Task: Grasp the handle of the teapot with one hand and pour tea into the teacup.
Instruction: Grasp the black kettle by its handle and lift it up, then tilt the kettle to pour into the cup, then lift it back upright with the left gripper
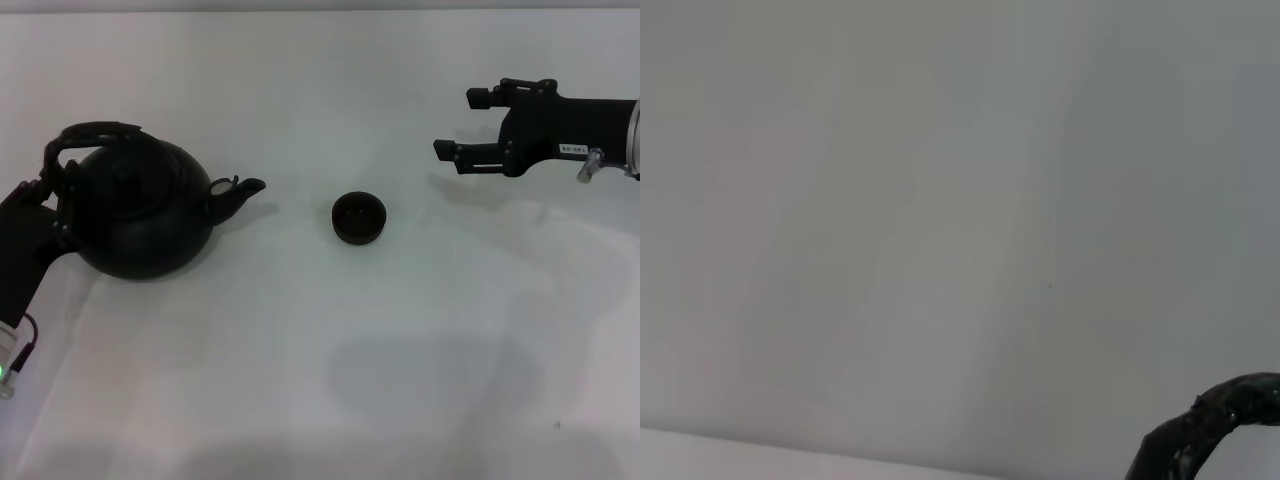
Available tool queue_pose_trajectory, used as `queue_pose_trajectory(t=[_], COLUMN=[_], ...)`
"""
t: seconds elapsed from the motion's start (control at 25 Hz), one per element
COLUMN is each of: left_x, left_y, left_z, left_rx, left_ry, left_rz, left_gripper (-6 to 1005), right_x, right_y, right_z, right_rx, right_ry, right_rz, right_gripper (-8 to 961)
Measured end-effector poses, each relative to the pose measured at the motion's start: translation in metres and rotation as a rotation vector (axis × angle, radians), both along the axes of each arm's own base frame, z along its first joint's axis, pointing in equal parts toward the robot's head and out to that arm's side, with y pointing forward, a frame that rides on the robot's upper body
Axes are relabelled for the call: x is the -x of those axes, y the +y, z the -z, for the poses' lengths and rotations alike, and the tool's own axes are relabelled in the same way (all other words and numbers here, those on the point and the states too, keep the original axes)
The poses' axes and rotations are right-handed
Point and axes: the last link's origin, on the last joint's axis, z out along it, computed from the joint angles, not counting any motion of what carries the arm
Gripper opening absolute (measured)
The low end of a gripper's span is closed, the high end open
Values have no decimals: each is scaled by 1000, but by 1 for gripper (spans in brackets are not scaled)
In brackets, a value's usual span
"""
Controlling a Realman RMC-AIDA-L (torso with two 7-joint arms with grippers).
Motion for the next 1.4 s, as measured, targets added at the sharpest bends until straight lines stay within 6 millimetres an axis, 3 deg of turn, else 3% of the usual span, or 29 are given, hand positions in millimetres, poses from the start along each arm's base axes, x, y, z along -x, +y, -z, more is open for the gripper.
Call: queue_pose_trajectory(t=[0.4,0.68,0.96,1.4], left_x=[-1,-2,-7,-6], left_y=[2,13,44,101], left_z=[0,-5,-12,-52], left_rx=[-2,-14,30,167], left_ry=[10,13,-27,-25], left_rz=[6,5,22,24], left_gripper=[153,151,150,150], right_x=[-2,-6,-8,-13], right_y=[-1,-3,-4,-7], right_z=[1,2,4,7], right_rx=[1,2,-2,-17], right_ry=[-1,1,3,41], right_rz=[7,13,11,10], right_gripper=[845,844,844,845])
